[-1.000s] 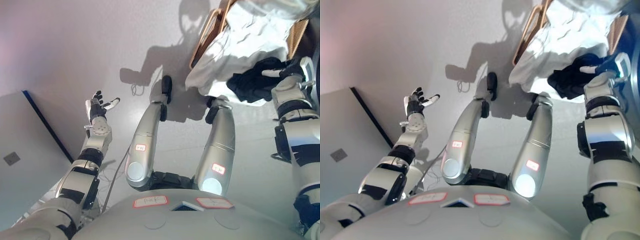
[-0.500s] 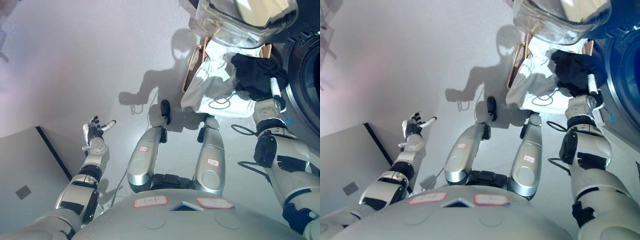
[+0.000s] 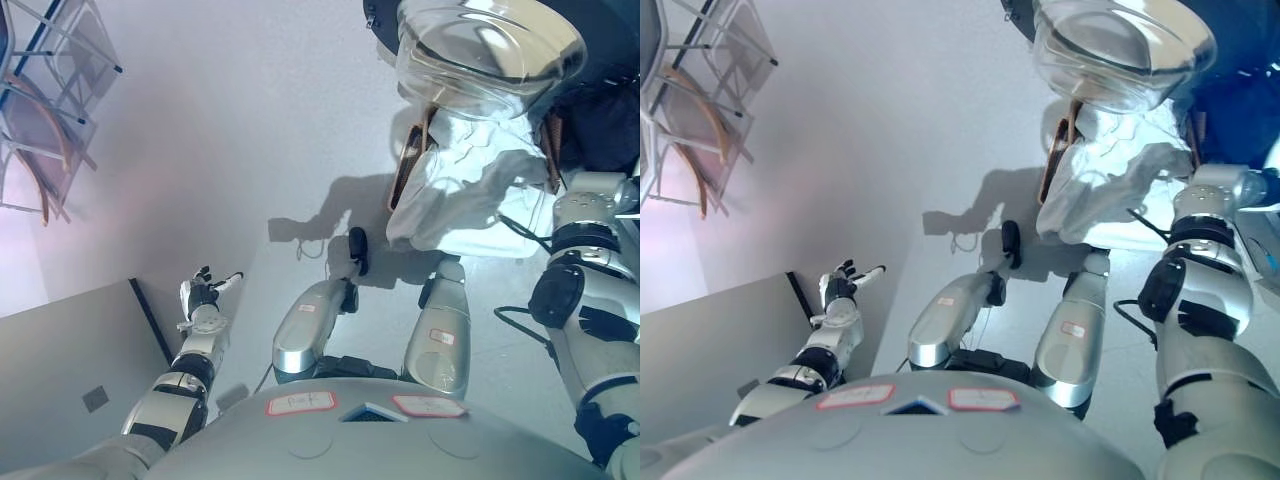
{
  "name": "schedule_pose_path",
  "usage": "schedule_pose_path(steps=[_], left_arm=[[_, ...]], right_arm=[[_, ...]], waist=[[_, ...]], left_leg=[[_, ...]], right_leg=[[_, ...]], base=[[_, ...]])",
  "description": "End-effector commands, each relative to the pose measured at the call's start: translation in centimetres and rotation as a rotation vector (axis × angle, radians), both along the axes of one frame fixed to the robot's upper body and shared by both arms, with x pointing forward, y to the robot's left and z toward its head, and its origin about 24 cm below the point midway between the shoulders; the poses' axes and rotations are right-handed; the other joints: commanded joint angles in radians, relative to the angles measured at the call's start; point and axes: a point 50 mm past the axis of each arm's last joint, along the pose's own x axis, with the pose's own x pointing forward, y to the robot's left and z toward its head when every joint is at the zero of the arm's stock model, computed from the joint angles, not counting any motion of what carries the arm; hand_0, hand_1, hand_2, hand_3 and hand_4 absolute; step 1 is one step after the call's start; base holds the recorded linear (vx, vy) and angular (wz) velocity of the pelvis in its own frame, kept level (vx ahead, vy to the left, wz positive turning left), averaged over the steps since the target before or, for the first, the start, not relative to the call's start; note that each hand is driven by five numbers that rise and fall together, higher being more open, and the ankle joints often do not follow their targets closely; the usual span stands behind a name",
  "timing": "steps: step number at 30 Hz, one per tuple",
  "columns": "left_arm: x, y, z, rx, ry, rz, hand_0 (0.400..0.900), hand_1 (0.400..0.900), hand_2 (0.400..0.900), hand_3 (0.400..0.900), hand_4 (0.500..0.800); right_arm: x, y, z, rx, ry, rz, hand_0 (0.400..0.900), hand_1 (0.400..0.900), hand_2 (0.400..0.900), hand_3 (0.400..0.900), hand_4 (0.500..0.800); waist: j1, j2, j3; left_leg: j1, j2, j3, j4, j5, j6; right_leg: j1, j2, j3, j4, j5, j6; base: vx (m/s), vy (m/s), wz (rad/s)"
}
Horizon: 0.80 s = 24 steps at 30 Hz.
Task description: Put the clothes in the basket into the washing machine.
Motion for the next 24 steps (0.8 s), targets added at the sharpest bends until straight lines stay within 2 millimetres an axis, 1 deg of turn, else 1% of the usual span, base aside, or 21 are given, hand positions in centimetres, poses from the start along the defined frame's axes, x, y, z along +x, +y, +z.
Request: schedule_pose_path(steps=[1,5,6,8,12,13,16,17,21,22,24], left_arm=[[-1.4,1.5,-0.1,0.093,0.037,-0.001,0.9,0.9,0.9,0.9,0.8],[-1.3,1.4,0.0,0.12,0.033,-0.016,0.9,0.9,0.9,0.9,0.8],[-1.2,1.5,0.1,0.127,0.026,-0.013,0.9,0.9,0.9,0.9,0.8],[-1.2,1.7,0.2,0.131,0.018,-0.006,0.9,0.9,0.9,0.9,0.8],[-1.2,1.7,0.4,0.125,-0.002,0.008,0.9,0.9,0.9,0.9,0.8],[-1.2,1.7,0.4,0.12,-0.008,0.011,0.9,0.9,0.9,0.9,0.8],[-1.3,1.6,0.4,0.111,-0.012,0.019,0.9,0.9,0.9,0.9,0.8],[-1.4,1.4,0.3,0.108,-0.01,0.018,0.9,0.9,0.9,0.9,0.8],[-1.5,1.0,0.3,0.1,-0.018,0.012,0.9,0.9,0.9,0.9,0.8],[-1.5,0.9,0.3,0.097,-0.02,0.012,0.9,0.9,0.9,0.9,0.8],[-1.0,0.9,0.7,0.105,-0.047,0.002,0.9,0.9,0.9,0.9,0.8]], right_arm=[[-2.7,-3.8,9.7,-0.369,-0.11,-0.226,0.4,0.4,0.4,0.4,0.5],[-3.7,-3.7,12.0,-0.48,-0.048,-0.318,0.4,0.4,0.4,0.4,0.5],[-3.9,-3.9,12.5,-0.494,-0.046,-0.328,0.4,0.4,0.4,0.4,0.5],[-4.3,-4.5,13.2,-0.506,-0.043,-0.327,0.4,0.4,0.4,0.4,0.5],[-4.6,-4.8,14.8,-0.549,-0.051,-0.335,0.4,0.4,0.4,0.4,0.5],[-4.7,-4.9,15.1,-0.555,-0.048,-0.336,0.4,0.4,0.4,0.4,0.5],[-5.1,-5.3,15.9,-0.582,-0.031,-0.35,0.4,0.4,0.4,0.4,0.5],[-5.3,-5.4,16.2,-0.59,-0.026,-0.357,0.4,0.4,0.4,0.4,0.5],[-5.9,-5.6,16.8,-0.614,0.004,-0.396,0.4,0.4,0.4,0.4,0.5],[-6.1,-5.8,16.8,-0.613,0.041,-0.411,0.4,0.4,0.4,0.4,0.5],[-6.3,-5.8,17.7,-0.634,0.039,-0.424,0.4,0.4,0.4,0.4,0.5]], waist=[[0.001,0.013,-0.031],[-0.01,0.023,-0.028],[-0.012,0.022,-0.031],[-0.014,0.023,-0.032],[-0.013,0.027,-0.036],[-0.014,0.031,-0.035],[-0.013,0.041,-0.031],[-0.015,0.048,-0.028],[-0.018,0.068,-0.016],[-0.017,0.073,-0.012],[-0.023,0.084,0.001]], left_leg=[[-0.008,0.022,-0.051,-0.005,0.026,-0.108],[0.007,0.036,-0.059,-0.031,0.051,-0.118],[0.015,0.036,-0.062,-0.038,0.049,-0.12],[0.012,0.038,-0.06,-0.042,0.06,-0.123],[0.014,0.038,-0.058,-0.055,0.068,-0.131],[0.008,0.039,-0.055,-0.057,0.078,-0.131],[0.008,0.041,-0.047,-0.065,0.085,-0.138],[0.001,0.042,-0.045,-0.067,0.095,-0.138],[-0.006,0.043,-0.035,-0.069,0.098,-0.145],[-0.009,0.044,-0.034,-0.069,0.1,-0.146],[-0.022,0.046,-0.025,-0.07,0.112,-0.147]], right_leg=[[0.028,0.012,-0.042,0.063,-0.088,0.01],[0.036,0.018,-0.051,0.072,-0.095,0.003],[0.04,0.021,-0.051,0.073,-0.102,0.003],[0.04,0.024,-0.056,0.065,-0.092,0.001],[0.037,0.028,-0.052,0.055,-0.095,0.004],[0.031,0.028,-0.051,0.051,-0.085,0.003],[0.024,0.027,-0.047,0.055,-0.093,0.004],[0.017,0.028,-0.045,0.054,-0.084,0.002],[-0.002,0.024,-0.039,0.073,-0.099,0.0],[-0.01,0.023,-0.036,0.081,-0.101,-0.001],[-0.034,0.024,-0.032,0.092,-0.092,-0.003]], base=[[0.01,-0.066,0.16],[0.0,-0.058,0.03],[-0.03,-0.04,-0.04],[-0.01,-0.032,-0.07],[-0.02,-0.016,-0.08],[-0.02,-0.007,-0.06],[-0.01,-0.015,-0.02],[0.0,0.0,0.0],[0.0,-0.006,-0.01],[-0.01,-0.015,-0.05],[-0.03,-0.019,-0.06]])
